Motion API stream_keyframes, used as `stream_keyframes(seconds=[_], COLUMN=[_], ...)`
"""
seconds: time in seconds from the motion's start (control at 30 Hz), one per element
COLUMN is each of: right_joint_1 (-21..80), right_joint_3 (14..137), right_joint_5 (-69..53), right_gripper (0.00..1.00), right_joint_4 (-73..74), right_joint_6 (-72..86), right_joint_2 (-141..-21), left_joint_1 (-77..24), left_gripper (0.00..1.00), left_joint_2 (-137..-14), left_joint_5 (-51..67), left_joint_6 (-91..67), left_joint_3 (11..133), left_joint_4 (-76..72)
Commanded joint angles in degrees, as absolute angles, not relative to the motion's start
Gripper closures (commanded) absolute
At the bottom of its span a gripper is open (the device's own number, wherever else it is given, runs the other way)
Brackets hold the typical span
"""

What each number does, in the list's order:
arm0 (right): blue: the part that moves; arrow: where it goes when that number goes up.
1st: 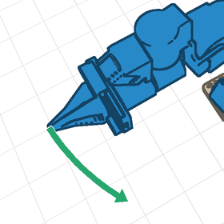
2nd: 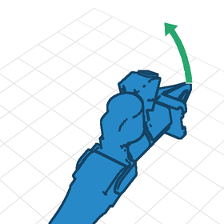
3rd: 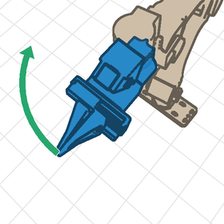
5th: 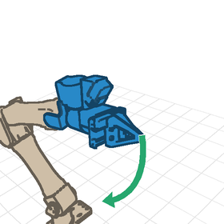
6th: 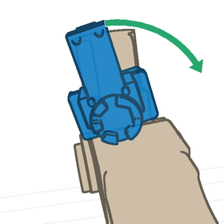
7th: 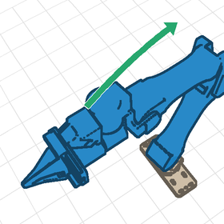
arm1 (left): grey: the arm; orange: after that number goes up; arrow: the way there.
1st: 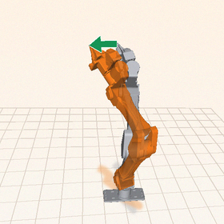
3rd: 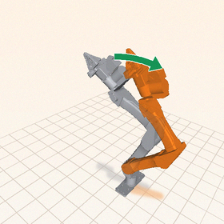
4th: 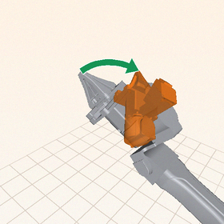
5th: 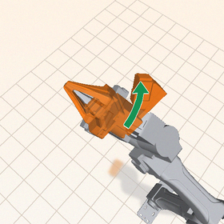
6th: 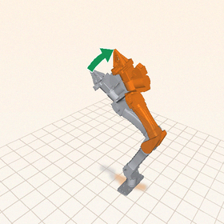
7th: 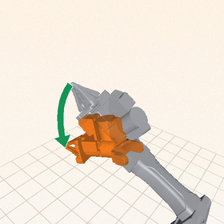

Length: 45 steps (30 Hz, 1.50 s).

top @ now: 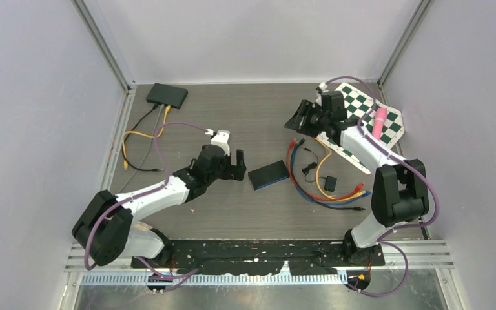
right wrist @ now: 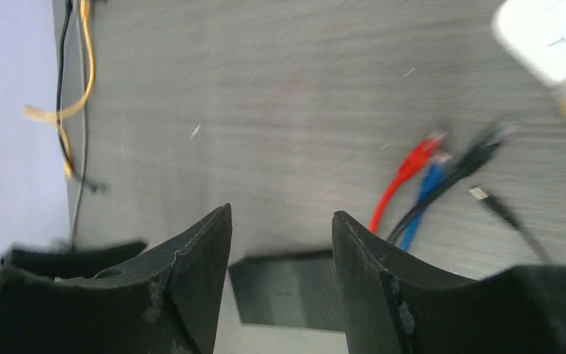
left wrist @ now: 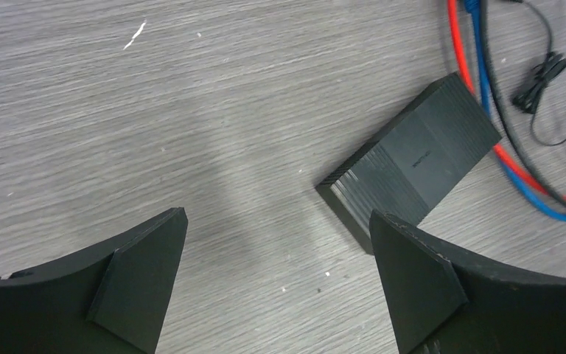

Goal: Pull the plug from the switch port
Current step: Place the connector at the center of the board, then move the switch port to the center of the board.

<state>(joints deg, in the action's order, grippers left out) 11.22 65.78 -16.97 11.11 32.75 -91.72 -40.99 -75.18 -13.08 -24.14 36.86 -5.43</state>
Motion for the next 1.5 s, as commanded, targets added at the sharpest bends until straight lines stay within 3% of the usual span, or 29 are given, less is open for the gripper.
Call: stream_keyframes(seconds=[0.0,0.3,0.6,0.93,1.07,1.2,1.3,1.47], right_joint_1=[14.9,18.2,18.4,18.4,18.4,18.4,18.2,17.6], right_joint_3=[64.8,65.3,63.1,56.0,51.1,48.0,49.0,55.7], right_joint_5=[-26.0,-27.5,-28.7,-24.6,-20.7,-16.9,-16.0,-21.4], right_gripper=[0.43,0.48,0.48,0.52,0.58,0.58,0.52,0.41], right_joint_4=[16.1,21.4,22.1,18.4,15.8,14.6,15.5,18.7], right_joint_6=[23.8,19.0,19.9,23.4,27.1,28.6,26.9,20.7], right_joint_2=[-92.4,-97.4,-100.4,-96.2,-91.5,-87.5,-86.1,-85.4], left_joint_1=[-37.4,-36.9,-37.0,-37.6,-37.9,-38.5,-39.1,-39.1], left_gripper=[0.02,0.17,0.24,0.34,0.35,0.35,0.35,0.20], left_joint_2=[-77.5,-83.4,-88.7,-98.6,-101.4,-103.0,-101.3,-92.1], left_joint_5=[-1.4,9.1,15.0,20.1,21.4,22.2,19.2,5.3], left_joint_6=[-33.3,-38.4,-39.9,-39.0,-38.8,-38.7,-39.0,-34.1], left_joint_3=[40.7,42.8,44.2,53.9,57.2,59.8,59.6,55.9], left_joint_4=[-4.0,-2.7,-6.8,-7.3,-6.9,-6.2,-4.3,-0.5])
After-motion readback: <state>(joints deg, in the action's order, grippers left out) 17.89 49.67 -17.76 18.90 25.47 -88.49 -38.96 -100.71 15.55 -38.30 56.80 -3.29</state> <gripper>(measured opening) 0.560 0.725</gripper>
